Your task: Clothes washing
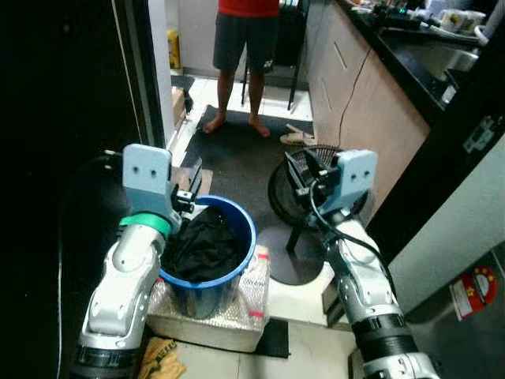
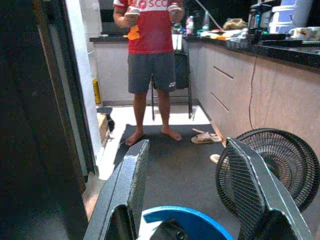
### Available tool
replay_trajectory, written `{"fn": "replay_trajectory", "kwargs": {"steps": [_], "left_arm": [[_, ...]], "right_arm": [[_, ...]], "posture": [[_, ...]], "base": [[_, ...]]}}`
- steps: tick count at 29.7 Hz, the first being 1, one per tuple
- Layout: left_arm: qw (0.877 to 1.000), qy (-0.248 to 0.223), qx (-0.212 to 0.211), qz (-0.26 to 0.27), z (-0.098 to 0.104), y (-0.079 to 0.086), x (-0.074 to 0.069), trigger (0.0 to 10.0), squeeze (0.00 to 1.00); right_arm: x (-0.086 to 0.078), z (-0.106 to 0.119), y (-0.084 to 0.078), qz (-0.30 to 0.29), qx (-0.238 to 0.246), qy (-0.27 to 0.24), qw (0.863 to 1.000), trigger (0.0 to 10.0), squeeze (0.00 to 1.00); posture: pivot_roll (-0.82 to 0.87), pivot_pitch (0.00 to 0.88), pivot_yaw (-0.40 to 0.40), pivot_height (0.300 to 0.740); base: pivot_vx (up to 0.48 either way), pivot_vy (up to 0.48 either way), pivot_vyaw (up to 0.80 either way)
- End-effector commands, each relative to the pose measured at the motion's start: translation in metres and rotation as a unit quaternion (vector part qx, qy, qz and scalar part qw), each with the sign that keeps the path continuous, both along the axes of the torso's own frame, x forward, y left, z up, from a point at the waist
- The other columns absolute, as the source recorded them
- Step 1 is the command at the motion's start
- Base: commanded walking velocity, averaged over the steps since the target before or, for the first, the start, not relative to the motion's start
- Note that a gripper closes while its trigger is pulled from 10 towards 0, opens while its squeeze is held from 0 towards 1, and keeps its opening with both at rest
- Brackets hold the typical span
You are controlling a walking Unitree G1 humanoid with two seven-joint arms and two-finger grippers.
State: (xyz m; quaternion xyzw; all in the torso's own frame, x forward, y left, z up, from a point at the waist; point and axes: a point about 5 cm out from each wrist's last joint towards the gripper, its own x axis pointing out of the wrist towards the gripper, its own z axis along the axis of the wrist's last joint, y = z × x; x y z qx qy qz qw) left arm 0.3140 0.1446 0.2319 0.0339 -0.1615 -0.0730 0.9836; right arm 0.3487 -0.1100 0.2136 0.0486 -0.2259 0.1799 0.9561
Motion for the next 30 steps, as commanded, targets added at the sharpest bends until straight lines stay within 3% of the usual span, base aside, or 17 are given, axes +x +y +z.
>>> {"fn": "replay_trajectory", "kwargs": {"steps": [1, 8, 13, 30], "left_arm": [[1.000, 0.014, 0.003, 0.009, -0.009, 0.001, 0.001, 10.0, 0.00], [1.000, 0.021, 0.003, 0.011, -0.015, 0.001, 0.001, 10.0, 0.00], [1.000, 0.025, 0.003, 0.010, -0.015, 0.001, 0.001, 10.0, 0.00], [0.999, 0.041, -0.008, 0.018, -0.025, 0.003, 0.002, 10.0, 0.00]], "right_arm": [[-0.001, -0.003, -0.002, 0.000, 0.003, 0.007, 1.000, 10.0, 0.00], [-0.004, -0.018, -0.002, -0.006, -0.007, 0.029, 1.000, 10.0, 0.00], [-0.001, -0.020, -0.007, -0.024, -0.011, 0.034, 0.999, 10.0, 0.00], [-0.002, -0.018, -0.005, -0.007, -0.013, 0.032, 0.999, 10.0, 0.00]], "posture": [[0.10, 0.018, -0.042, 0.740], [0.09, 0.022, -0.044, 0.740], [0.09, 0.022, -0.038, 0.740], [0.09, 0.014, -0.048, 0.740]], "base": [[0.405, 0.255, 0.00], [0.405, 0.257, 0.00], [0.355, 0.153, 0.76], [0.000, 0.000, 0.00]]}}
